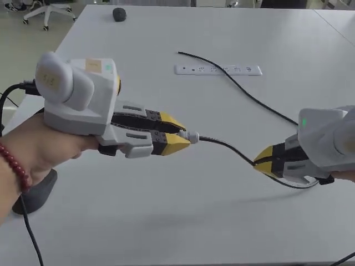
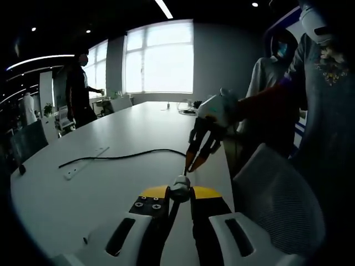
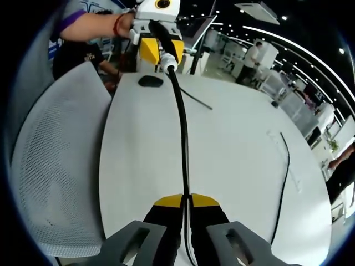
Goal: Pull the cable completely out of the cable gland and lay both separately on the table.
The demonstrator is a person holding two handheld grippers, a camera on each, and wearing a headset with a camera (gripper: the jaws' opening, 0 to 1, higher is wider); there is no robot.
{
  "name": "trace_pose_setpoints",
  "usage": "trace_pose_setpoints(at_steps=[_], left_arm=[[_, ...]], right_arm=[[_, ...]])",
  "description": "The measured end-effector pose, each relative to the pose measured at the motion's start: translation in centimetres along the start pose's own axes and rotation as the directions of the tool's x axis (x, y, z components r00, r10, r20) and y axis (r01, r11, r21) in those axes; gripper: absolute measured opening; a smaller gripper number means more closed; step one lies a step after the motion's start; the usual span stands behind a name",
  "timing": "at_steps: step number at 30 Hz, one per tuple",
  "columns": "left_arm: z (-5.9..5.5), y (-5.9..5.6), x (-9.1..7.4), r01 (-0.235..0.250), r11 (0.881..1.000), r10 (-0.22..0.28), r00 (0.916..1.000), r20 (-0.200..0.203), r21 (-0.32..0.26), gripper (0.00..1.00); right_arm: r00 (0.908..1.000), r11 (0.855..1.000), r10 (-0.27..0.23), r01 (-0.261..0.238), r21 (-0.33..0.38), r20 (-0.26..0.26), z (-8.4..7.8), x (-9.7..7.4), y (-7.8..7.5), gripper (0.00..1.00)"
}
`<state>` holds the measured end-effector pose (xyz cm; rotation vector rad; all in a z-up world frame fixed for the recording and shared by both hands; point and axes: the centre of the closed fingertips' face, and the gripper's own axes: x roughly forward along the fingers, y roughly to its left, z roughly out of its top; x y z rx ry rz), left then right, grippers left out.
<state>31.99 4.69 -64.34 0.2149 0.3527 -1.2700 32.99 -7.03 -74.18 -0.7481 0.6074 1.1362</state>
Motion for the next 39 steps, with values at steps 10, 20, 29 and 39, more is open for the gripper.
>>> trace_pose_setpoints(at_steps=[10,20,29,39], left_arm=[[0.3,0.0,-0.2,-0.006,1.0,0.006,0.9999,0.008,-0.002,0.16],[0.4,-0.5,0.4,0.008,1.0,-0.008,1.0,0.002,0.008,0.16],[0.5,-0.4,0.3,0.004,1.0,-0.004,0.9999,0.011,-0.001,0.16],[0.5,-0.3,0.5,0.003,1.0,-0.003,1.0,0.008,0.0,0.16]], right_arm=[[0.9989,0.999,0.016,-0.014,0.048,-0.045,-2.4,0.7,0.3,0.0],[0.9951,0.998,0.022,-0.016,0.065,-0.096,-4.4,1.1,0.4,0.0],[0.9939,0.996,0.022,-0.012,0.091,-0.109,-5.4,1.5,0.1,0.0],[0.9951,0.995,0.01,-0.001,0.095,-0.098,-5.0,1.2,-0.1,0.0]])
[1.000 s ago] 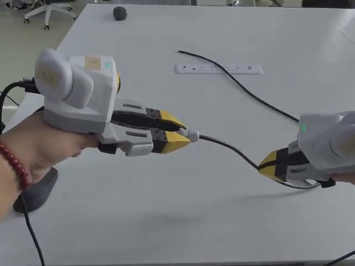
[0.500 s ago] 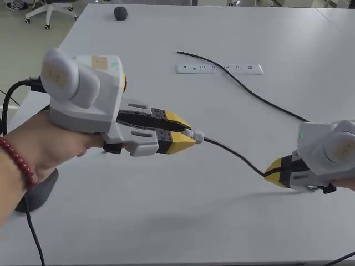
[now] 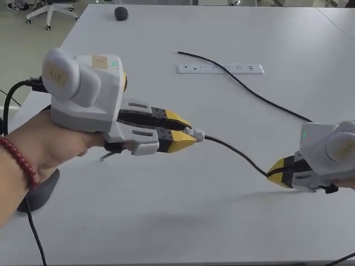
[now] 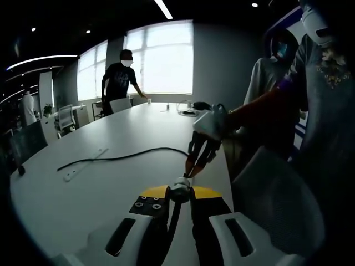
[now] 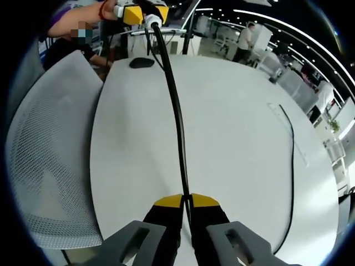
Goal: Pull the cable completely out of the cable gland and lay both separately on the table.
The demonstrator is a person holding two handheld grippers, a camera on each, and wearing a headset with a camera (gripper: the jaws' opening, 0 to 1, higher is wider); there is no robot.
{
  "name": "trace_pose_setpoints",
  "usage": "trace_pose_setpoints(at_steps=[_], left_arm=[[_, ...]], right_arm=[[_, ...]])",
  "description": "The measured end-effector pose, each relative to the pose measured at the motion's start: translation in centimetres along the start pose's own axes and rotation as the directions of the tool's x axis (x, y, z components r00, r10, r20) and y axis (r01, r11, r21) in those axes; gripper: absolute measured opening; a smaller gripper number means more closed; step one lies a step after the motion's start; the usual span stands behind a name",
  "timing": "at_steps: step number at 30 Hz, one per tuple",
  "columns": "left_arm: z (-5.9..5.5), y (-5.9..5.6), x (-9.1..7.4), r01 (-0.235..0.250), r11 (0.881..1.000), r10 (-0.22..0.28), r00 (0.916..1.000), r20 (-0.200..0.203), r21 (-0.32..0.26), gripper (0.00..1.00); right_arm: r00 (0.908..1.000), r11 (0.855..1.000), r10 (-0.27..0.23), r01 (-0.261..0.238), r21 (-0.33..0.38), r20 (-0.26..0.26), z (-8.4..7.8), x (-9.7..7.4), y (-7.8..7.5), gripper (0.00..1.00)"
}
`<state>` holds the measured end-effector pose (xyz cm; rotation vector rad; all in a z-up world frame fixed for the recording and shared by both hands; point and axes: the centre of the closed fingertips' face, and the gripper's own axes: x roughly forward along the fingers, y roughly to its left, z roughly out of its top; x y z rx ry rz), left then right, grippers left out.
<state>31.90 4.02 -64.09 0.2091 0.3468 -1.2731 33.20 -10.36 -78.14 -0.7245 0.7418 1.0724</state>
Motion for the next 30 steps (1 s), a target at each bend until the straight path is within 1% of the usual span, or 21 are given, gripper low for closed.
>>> trace_pose_setpoints(at_steps=[3,5,6,7,9,11,12,16,17,19,20,21,25,26,27,28,30], left_arm=[[0.1,0.0,0.1,0.001,1.0,-0.001,1.0,0.003,-0.001,0.16],[0.1,0.0,0.1,0.001,1.0,-0.001,1.0,0.0,0.002,0.16],[0.1,0.0,0.1,0.001,1.0,-0.001,1.0,0.0,0.001,0.16],[0.1,0.0,0.1,0.001,1.0,-0.001,1.0,-0.001,0.0,0.16],[0.0,0.0,0.1,0.001,1.0,-0.001,1.0,-0.002,0.0,0.16],[0.0,0.1,0.1,-0.001,1.0,0.001,1.0,-0.001,-0.001,0.16],[0.0,0.1,0.1,-0.002,1.0,0.002,1.0,0.0,-0.003,0.16],[0.0,0.1,0.1,-0.003,1.0,0.003,1.0,0.001,-0.003,0.16],[0.0,0.1,0.1,-0.004,1.0,0.004,1.0,0.0,-0.003,0.16],[0.0,0.1,0.1,-0.005,1.0,0.005,1.0,0.0,-0.004,0.16],[0.0,0.1,0.1,-0.004,1.0,0.004,1.0,0.0,-0.004,0.16],[-0.1,0.1,0.1,-0.005,1.0,0.005,1.0,0.001,-0.004,0.16],[-0.1,0.1,0.2,-0.003,1.0,0.003,1.0,0.001,-0.004,0.16],[-0.1,0.1,0.2,-0.002,1.0,0.002,1.0,0.001,-0.005,0.16],[-0.1,0.1,0.3,-0.002,1.0,0.002,1.0,0.0,-0.006,0.16],[-0.2,0.1,0.3,-0.003,1.0,0.003,1.0,-0.001,-0.006,0.16],[-0.2,0.1,0.3,-0.002,1.0,0.002,1.0,0.0,-0.007,0.16]], right_arm=[[1.0,1.0,-0.003,0.003,0.007,0.009,0.3,-0.2,-0.1,0.0],[0.9995,1.0,-0.007,0.007,0.011,0.032,0.9,-0.4,-0.1,0.01],[0.9992,1.0,-0.005,0.004,0.021,0.04,1.2,-0.5,0.1,0.02],[0.9988,1.0,-0.013,0.012,0.014,0.048,1.5,-0.6,0.0,0.05],[0.9981,1.0,-0.007,0.006,0.018,0.061,2.0,-0.8,0.2,0.07],[0.9966,1.0,-0.011,0.01,0.014,0.081,2.6,-0.9,0.3,0.08],[0.9963,1.0,-0.004,0.003,0.019,0.086,2.7,-0.9,0.3,0.08],[0.9937,1.0,-0.006,0.006,0.003,0.111,3.8,-1.2,0.5,0.06],[0.9922,1.0,-0.012,0.013,-0.003,0.124,4.2,-1.3,0.4,0.07],[0.9907,1.0,-0.006,0.006,-0.001,0.136,4.8,-1.6,0.6,0.07],[0.9894,1.0,-0.013,0.014,-0.011,0.144,5.2,-1.7,0.6,0.07],[0.9894,1.0,-0.011,0.013,-0.01,0.145,5.4,-1.8,0.6,0.08],[0.9828,0.999,-0.004,0.012,-0.041,0.185,7.6,-2.5,1.1,0.09],[0.9787,0.999,-0.01,0.021,-0.05,0.205,8.6,-2.8,1.2,0.1],[0.9762,0.998,-0.008,0.021,-0.059,0.217,9.3,-3.0,1.3,0.1],[0.9715,0.997,0.002,0.017,-0.08,0.237,10.3,-3.4,1.6,0.09],[0.9652,0.995,-0.004,0.031,-0.098,0.262,11.8,-3.9,1.8,0.09]])
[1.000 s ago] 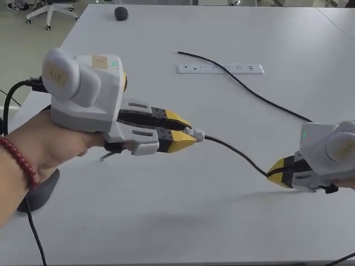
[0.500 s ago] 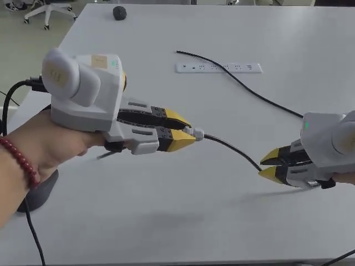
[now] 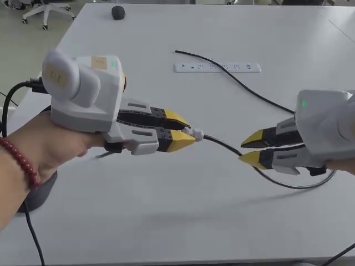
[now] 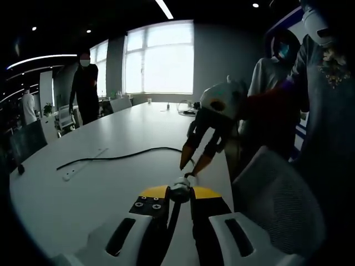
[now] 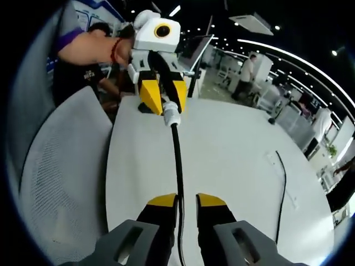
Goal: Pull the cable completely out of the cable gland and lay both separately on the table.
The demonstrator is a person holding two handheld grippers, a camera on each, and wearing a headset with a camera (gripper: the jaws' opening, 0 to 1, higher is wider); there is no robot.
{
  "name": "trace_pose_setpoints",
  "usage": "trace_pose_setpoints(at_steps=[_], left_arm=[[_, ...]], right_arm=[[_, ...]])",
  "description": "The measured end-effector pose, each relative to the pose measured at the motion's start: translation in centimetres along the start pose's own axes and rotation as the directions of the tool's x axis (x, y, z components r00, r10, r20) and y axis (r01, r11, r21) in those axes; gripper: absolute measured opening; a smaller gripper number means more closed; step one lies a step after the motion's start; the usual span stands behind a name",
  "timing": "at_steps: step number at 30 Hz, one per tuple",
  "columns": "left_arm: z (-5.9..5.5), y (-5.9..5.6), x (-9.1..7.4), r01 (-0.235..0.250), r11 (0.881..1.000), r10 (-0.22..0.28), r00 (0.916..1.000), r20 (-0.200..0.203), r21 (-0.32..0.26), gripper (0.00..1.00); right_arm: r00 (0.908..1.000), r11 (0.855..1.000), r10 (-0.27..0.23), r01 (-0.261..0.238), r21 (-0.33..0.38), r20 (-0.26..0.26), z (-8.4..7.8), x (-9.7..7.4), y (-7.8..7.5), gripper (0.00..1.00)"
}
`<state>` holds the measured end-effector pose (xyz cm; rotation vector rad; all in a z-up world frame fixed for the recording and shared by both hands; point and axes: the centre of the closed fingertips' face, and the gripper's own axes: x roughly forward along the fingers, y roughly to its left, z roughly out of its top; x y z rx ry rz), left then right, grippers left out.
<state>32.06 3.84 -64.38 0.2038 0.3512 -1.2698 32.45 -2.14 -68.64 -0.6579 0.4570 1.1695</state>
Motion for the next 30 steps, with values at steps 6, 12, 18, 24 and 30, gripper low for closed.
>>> trace_pose_setpoints(at_steps=[6,12,18,24,30], left_arm=[[0.0,0.0,0.1,0.0,1.0,0.0,1.0,0.003,-0.002,0.16],[0.1,-0.1,0.1,0.002,1.0,-0.002,1.0,0.008,-0.001,0.16],[0.2,-0.2,0.1,0.003,1.0,-0.003,0.9999,0.012,0.0,0.16],[0.3,-0.2,0.1,0.006,1.0,-0.006,0.9999,0.015,0.001,0.16],[0.2,-0.4,0.1,0.009,1.0,-0.009,0.9999,0.013,0.004,0.16]], right_arm=[[0.9983,0.998,0.014,-0.01,-0.06,0.057,3.7,-0.2,0.4,0.08],[0.9973,0.995,0.028,-0.021,-0.101,0.068,4.8,0.3,0.7,0.08],[0.9965,0.992,0.048,-0.04,-0.121,0.068,5.2,0.7,1.0,0.06],[0.9963,0.989,0.065,-0.057,-0.137,0.056,5.3,1.0,1.2,0.06],[0.9959,0.987,0.069,-0.06,-0.146,0.059,5.8,1.0,1.5,0.04]])
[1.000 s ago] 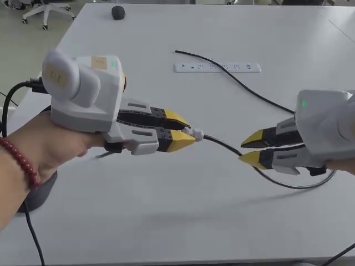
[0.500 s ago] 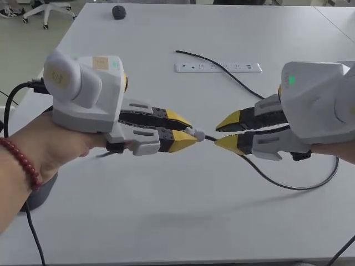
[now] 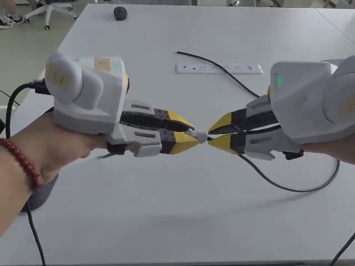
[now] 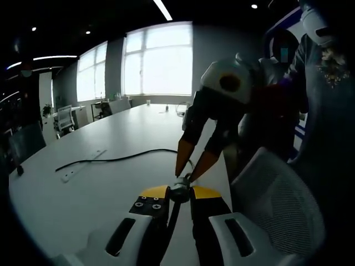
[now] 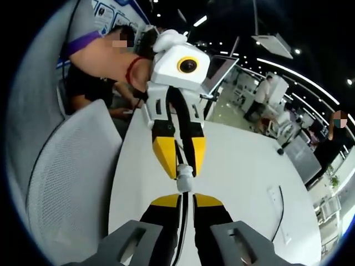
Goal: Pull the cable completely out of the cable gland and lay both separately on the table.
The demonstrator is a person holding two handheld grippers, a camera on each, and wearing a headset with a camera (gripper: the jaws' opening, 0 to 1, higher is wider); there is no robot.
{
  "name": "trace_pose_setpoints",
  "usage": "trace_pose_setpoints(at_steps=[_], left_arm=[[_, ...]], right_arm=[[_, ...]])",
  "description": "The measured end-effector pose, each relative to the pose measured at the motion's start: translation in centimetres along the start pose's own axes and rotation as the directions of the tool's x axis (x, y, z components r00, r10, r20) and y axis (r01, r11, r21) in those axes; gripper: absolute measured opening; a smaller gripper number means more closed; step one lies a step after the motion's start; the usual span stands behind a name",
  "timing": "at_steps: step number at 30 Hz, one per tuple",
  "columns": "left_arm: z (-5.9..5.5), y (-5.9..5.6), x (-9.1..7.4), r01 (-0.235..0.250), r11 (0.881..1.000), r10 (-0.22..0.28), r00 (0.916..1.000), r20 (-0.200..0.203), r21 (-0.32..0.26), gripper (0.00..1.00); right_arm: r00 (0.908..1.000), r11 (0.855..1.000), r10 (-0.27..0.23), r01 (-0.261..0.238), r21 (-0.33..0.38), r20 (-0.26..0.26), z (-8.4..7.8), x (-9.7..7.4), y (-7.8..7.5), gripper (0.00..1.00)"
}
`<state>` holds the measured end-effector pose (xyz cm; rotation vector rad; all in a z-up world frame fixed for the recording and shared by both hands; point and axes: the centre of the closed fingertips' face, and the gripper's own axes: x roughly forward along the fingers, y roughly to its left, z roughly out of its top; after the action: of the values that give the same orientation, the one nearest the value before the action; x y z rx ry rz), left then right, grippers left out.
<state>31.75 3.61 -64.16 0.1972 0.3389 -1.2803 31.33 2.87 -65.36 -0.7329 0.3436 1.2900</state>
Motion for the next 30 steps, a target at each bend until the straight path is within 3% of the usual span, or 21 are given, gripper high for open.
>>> trace_pose_setpoints(at_steps=[13,30], left_arm=[[-0.2,-0.3,0.0,0.004,1.0,-0.004,1.0,-0.002,0.0,0.16],[-0.4,0.0,-0.5,-0.008,1.0,0.008,0.9999,-0.008,0.003,0.16]], right_arm=[[0.9997,0.999,0.019,-0.02,-0.038,-0.017,-0.2,0.2,0.3,0.0],[0.9951,0.999,-0.014,0.017,0.034,-0.098,-4.5,-0.7,0.1,0.0]])
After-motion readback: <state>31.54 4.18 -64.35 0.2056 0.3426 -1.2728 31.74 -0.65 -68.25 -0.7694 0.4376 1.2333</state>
